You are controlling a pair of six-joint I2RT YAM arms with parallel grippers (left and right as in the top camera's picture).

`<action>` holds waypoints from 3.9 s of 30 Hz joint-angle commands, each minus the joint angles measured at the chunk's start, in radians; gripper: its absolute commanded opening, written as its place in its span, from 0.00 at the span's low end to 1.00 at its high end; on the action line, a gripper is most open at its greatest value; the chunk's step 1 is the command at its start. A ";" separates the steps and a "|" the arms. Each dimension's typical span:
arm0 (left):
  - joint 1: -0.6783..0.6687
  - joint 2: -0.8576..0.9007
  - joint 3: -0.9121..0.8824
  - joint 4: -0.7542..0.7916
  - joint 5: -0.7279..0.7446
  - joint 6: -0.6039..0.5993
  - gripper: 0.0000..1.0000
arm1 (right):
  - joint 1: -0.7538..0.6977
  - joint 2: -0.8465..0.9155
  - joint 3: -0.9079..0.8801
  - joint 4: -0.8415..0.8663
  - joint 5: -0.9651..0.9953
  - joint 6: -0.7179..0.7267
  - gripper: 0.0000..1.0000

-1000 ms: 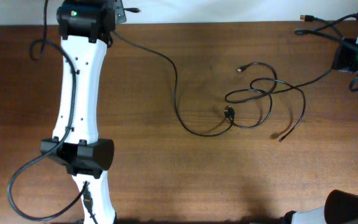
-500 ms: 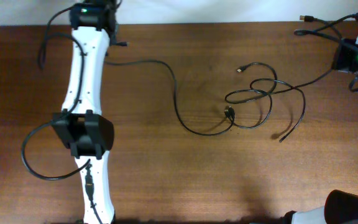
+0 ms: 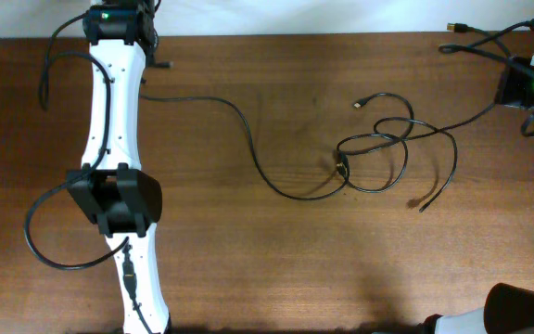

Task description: Untangle cables

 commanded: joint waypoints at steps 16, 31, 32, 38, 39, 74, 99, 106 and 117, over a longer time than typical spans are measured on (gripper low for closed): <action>-0.205 -0.012 0.009 -0.058 0.248 0.051 0.99 | 0.001 -0.004 0.019 -0.002 -0.006 -0.008 0.04; -0.531 -0.160 0.010 -0.338 0.783 0.264 1.00 | 0.001 -0.004 0.019 -0.007 -0.006 -0.011 0.04; -0.531 -0.163 0.010 -0.338 0.761 0.264 1.00 | 0.001 -0.004 0.019 -0.007 -0.006 -0.011 0.04; -0.533 -0.164 -0.055 -0.337 0.750 0.263 0.98 | 0.001 -0.004 0.019 -0.011 -0.006 -0.011 0.04; -0.535 -0.179 -0.054 -0.334 0.727 0.256 0.98 | 0.001 -0.004 0.019 -0.011 -0.006 -0.011 0.04; -0.501 -0.619 -0.674 0.234 0.369 0.192 0.99 | 0.001 -0.003 0.019 -0.017 -0.006 -0.034 0.04; -0.671 -0.609 -1.134 0.488 0.771 0.384 0.99 | 0.001 -0.003 0.019 -0.021 -0.009 -0.034 0.04; -0.735 -0.609 -1.243 0.578 0.774 0.384 0.99 | 0.001 -0.003 0.019 -0.021 -0.009 -0.034 0.04; -0.730 -0.609 -1.293 0.552 0.826 0.700 1.00 | 0.001 -0.003 0.019 -0.023 -0.009 -0.034 0.04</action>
